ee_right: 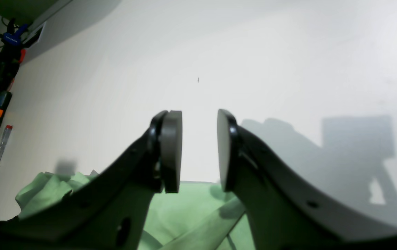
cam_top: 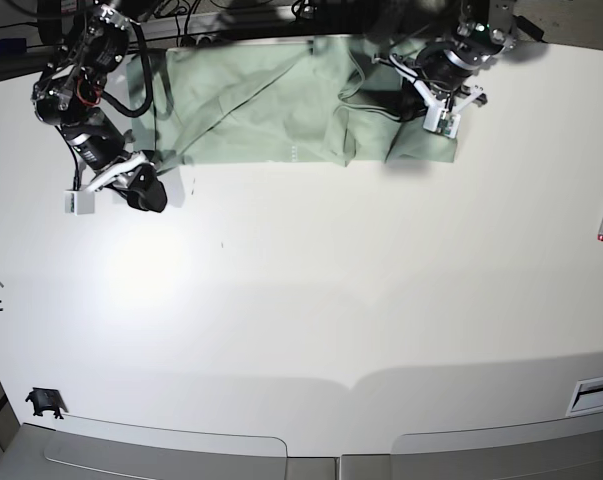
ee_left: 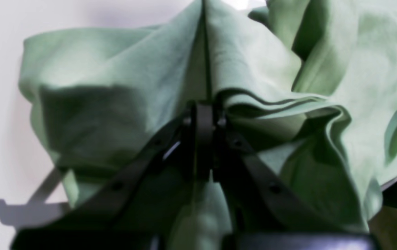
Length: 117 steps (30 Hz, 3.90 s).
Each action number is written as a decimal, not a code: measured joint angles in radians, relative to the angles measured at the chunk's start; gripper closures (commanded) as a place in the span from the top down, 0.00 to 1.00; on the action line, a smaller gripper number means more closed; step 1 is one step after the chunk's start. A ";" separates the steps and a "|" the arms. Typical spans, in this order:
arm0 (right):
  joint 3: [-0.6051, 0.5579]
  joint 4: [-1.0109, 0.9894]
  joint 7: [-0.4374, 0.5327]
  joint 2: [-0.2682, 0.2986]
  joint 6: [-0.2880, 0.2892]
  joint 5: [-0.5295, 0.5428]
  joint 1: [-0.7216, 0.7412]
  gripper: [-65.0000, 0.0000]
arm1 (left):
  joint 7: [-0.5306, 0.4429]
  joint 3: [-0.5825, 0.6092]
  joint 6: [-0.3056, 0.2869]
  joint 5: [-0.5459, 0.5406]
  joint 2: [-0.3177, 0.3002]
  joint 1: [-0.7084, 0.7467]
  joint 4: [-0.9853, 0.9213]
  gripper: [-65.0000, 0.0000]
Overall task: Fold the T-shirt properly
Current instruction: 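Regrasp the folded hem end with the left gripper and press it down, then fold the hem end further toward the right gripper with the left gripper, then grasp the collar end of the folded shirt with the right gripper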
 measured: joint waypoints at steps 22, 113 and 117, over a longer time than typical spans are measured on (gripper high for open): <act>0.000 0.000 -0.005 0.000 0.000 -0.003 0.000 0.25 | -0.035 0.309 0.035 0.002 0.000 -0.232 -0.092 0.00; -0.145 -0.392 -0.250 0.174 0.046 0.426 -0.166 0.00 | 0.154 0.325 0.096 0.178 -0.105 -0.033 0.385 0.20; -0.145 -0.392 -0.239 0.174 0.046 0.426 -0.166 0.00 | 0.154 0.325 0.096 0.178 -0.105 -0.033 0.385 0.20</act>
